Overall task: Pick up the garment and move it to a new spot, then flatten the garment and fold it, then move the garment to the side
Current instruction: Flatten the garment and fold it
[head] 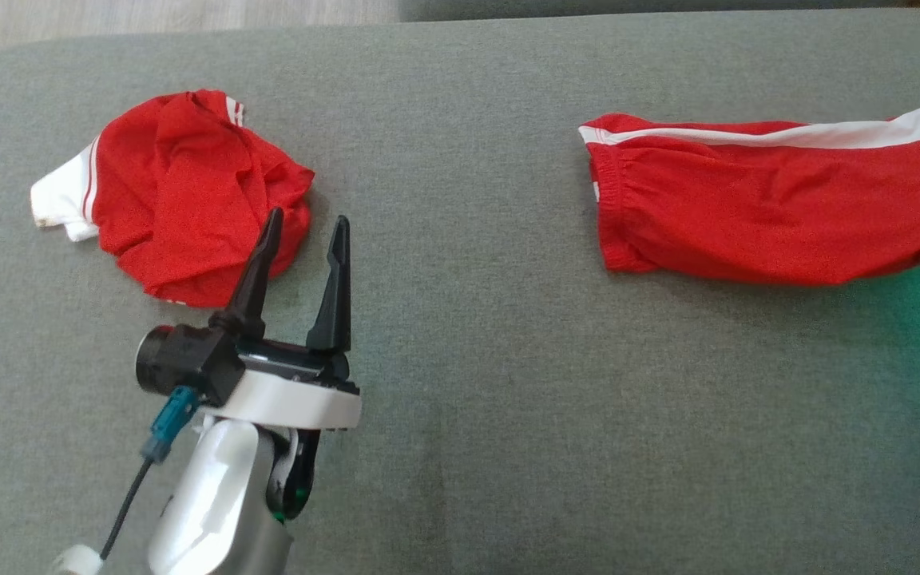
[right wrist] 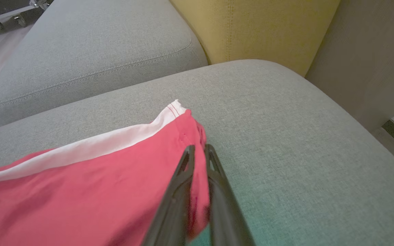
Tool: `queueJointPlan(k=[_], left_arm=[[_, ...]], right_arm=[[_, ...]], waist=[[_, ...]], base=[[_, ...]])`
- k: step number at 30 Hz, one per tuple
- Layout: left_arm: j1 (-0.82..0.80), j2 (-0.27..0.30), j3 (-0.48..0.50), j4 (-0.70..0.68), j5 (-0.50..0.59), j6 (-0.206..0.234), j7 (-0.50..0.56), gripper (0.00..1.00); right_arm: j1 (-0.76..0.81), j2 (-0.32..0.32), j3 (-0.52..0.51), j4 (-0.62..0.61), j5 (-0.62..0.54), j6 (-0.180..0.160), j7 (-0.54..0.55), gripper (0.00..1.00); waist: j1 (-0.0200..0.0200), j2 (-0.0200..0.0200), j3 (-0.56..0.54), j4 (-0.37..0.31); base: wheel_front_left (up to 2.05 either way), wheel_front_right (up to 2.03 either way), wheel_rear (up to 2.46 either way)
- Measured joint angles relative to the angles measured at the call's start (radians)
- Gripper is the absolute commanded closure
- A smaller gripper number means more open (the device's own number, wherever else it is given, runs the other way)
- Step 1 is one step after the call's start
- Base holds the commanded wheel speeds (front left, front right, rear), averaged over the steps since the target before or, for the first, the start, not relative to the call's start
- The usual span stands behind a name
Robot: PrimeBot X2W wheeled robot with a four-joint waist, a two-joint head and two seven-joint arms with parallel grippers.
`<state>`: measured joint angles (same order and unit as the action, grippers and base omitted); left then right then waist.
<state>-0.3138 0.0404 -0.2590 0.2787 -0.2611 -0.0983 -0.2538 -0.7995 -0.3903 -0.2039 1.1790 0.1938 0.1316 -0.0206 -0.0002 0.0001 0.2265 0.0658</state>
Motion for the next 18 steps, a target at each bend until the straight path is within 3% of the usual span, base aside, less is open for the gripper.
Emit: queueJointPlan(k=[5,10,18], left_arm=[[0.017,0.000,0.002,-0.002,0.007,-0.005,0.000,0.00],[0.018,0.000,0.011,0.001,0.016,-0.009,0.000,0.00],[0.061,0.001,0.032,0.005,0.025,-0.015,0.000,0.00]], right_arm=[[0.013,0.022,-0.034,0.004,0.013,0.000,-0.033,1.00],[0.012,0.084,-0.035,-0.012,0.033,0.000,-0.086,1.00],[0.012,0.168,0.045,-0.105,0.124,0.000,-0.127,1.00]], waist=[[0.0001,0.0000,-0.004,-0.007],[0.0001,0.0000,-0.027,-0.004],[0.0000,0.0000,-0.082,0.002]], base=[[0.00,0.00,0.00],[0.00,0.00,0.00],[0.00,0.00,0.00]])
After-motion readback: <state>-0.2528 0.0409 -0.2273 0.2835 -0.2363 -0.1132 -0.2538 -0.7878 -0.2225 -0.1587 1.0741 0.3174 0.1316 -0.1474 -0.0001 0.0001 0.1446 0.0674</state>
